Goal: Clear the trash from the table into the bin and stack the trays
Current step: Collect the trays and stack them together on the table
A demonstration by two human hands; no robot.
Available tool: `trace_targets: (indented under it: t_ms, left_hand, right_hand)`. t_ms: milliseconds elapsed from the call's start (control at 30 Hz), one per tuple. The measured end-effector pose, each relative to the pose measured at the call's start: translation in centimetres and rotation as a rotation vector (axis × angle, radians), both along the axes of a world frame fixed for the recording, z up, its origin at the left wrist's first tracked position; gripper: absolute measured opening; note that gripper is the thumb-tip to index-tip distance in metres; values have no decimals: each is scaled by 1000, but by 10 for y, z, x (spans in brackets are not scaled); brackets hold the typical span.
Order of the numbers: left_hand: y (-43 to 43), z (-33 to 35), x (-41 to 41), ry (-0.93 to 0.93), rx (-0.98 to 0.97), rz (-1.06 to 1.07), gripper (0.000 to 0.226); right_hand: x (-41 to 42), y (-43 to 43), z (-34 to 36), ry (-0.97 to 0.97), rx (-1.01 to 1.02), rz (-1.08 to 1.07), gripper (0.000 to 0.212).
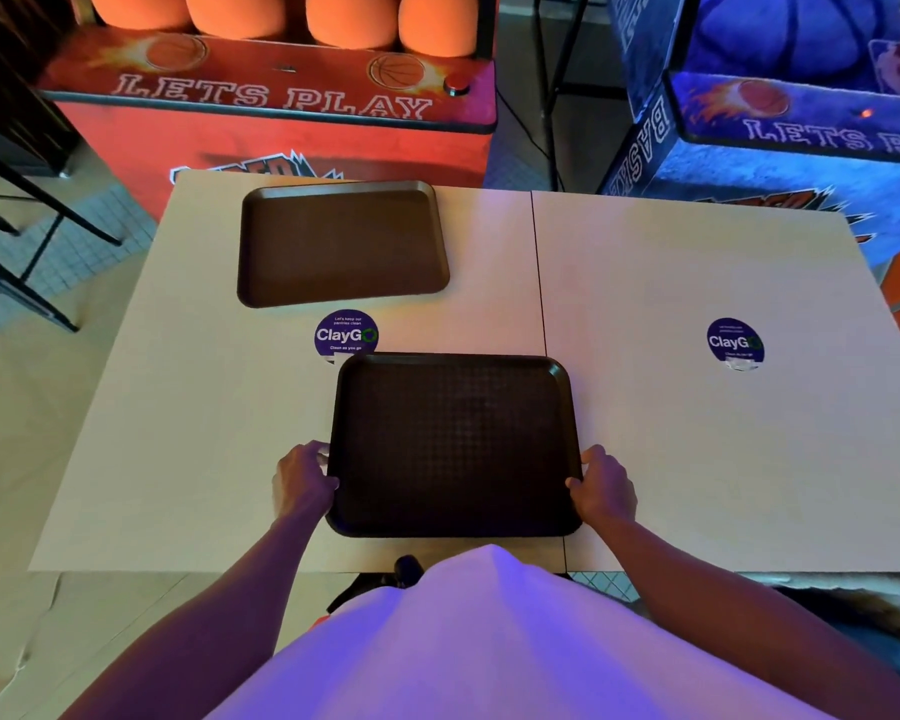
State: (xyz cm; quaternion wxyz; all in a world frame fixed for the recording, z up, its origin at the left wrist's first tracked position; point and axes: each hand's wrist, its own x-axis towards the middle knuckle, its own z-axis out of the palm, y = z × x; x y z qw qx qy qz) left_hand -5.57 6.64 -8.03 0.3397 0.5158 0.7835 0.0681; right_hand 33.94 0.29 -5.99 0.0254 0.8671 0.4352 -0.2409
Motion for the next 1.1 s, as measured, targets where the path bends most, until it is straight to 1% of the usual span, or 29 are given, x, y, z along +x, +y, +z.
trace_targets:
  t_ms: [133, 233, 367, 700, 933, 1100]
  left_hand:
    - [-2, -2, 0, 5, -11, -11, 52]
    - [-2, -5, 1, 33, -37, -7, 47]
    - [1, -8, 2, 93, -66, -41, 40]
    - [12, -13, 5, 149, -108, -78, 41]
    - [19, -12, 7, 142, -153, -55, 41]
    - [17, -10, 16, 232, -155, -93, 32]
  right_hand:
    - [-3, 1, -2, -24, -34, 3, 42]
    - [-2, 3, -5, -35, -95, -2, 35]
    - [1, 5, -9, -25, -99, -36, 28]
    - [2, 9, -17, -23, -68, -30, 29]
    - [5, 18, -15, 17, -128, -8, 35]
    - [10, 18, -16, 66, -141, 17, 35]
